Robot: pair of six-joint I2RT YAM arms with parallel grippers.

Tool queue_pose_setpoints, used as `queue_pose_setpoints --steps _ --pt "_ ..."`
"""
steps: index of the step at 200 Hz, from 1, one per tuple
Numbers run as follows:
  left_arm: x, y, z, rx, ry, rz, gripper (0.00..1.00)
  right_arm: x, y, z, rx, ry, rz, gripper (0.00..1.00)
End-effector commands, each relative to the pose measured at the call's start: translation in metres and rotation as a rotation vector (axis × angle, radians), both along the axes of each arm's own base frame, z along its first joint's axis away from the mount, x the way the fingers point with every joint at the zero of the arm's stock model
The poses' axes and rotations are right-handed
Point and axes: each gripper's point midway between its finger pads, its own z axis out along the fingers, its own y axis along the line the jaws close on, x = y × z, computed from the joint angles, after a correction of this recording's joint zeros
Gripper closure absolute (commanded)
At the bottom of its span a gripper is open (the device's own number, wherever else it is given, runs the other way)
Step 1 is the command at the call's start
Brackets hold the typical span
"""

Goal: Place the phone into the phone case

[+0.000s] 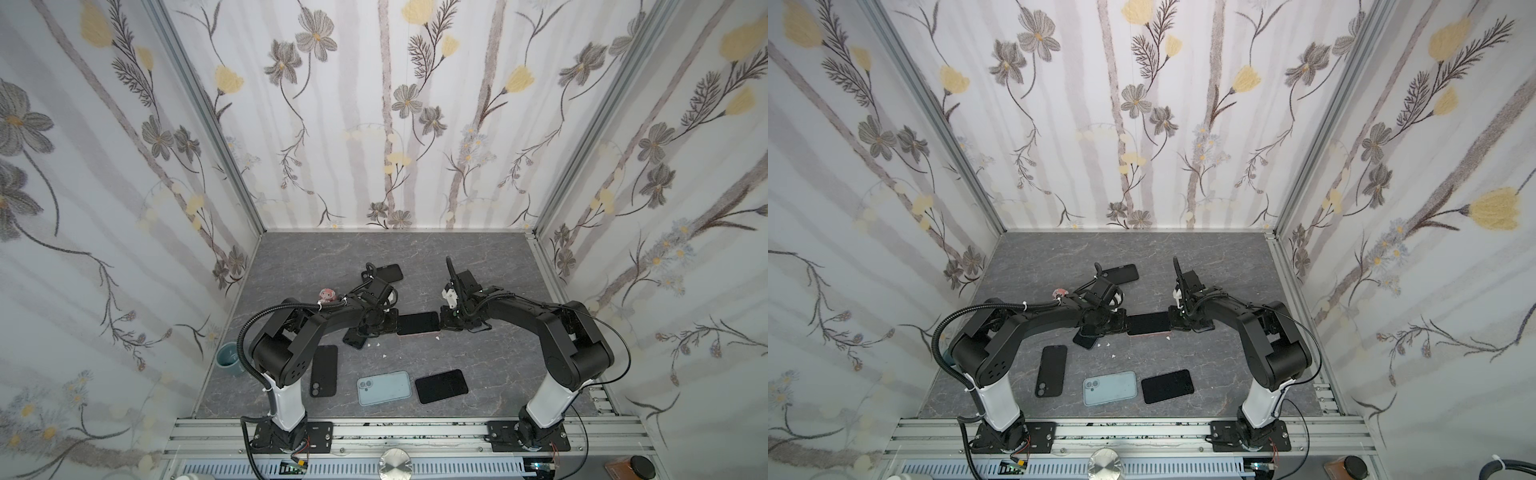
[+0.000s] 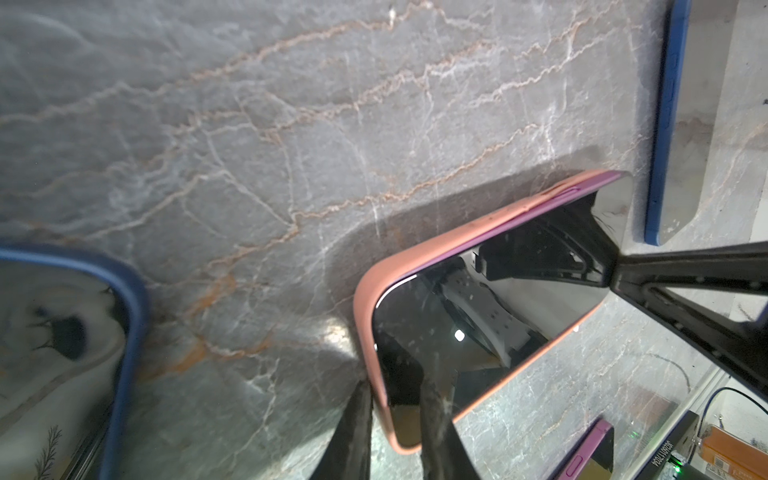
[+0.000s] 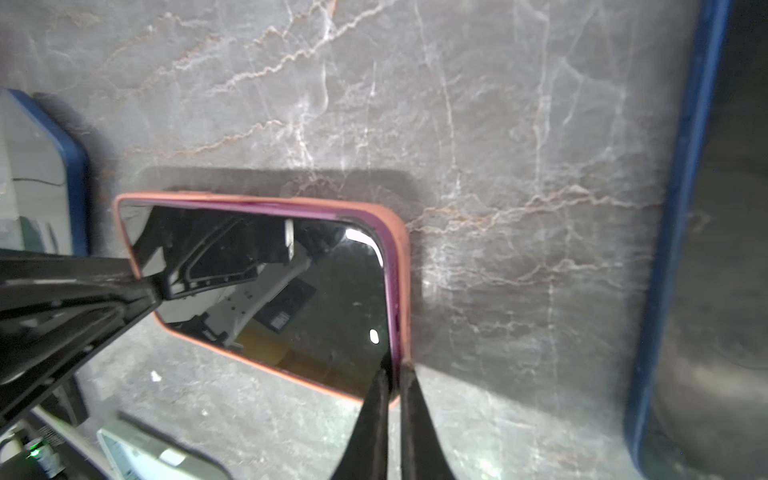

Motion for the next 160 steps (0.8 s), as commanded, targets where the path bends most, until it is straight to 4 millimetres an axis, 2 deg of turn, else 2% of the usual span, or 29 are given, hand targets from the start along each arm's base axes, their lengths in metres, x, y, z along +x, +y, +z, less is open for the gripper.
queue_pose_setpoints --steps 1,36,74,91,123,135,147,160 --pt "-0.007 0.017 -0.014 0.087 0.026 0.015 0.78 -0.019 -0.023 -0.022 -0.137 0.071 0.0 0.9" --pt "-0.008 0.017 -0.014 0.089 0.024 0.014 0.78 -0.017 -0.02 -0.019 -0.136 0.066 0.006 0.89" --pt "-0.003 0.014 -0.008 0.085 0.011 0.012 0.78 -0.01 -0.014 -0.006 -0.129 0.042 0.019 0.87" --pt "0.004 0.012 0.002 0.081 -0.011 0.014 0.78 -0.002 -0.01 0.009 -0.114 0.004 0.017 0.85" --pt "0.018 0.01 0.023 0.063 -0.057 0.025 0.78 0.02 -0.002 0.053 -0.071 -0.122 0.005 0.77" --pt "0.021 0.009 0.026 0.057 -0.068 0.031 0.78 0.027 -0.001 0.063 -0.066 -0.157 0.002 0.75" --pt "0.023 0.009 0.023 0.058 -0.064 0.036 0.77 0.031 -0.001 0.064 -0.066 -0.169 -0.001 0.73" --pt "0.02 0.008 0.015 0.059 -0.039 0.038 0.77 0.033 -0.003 0.055 -0.074 -0.15 -0.01 0.67"
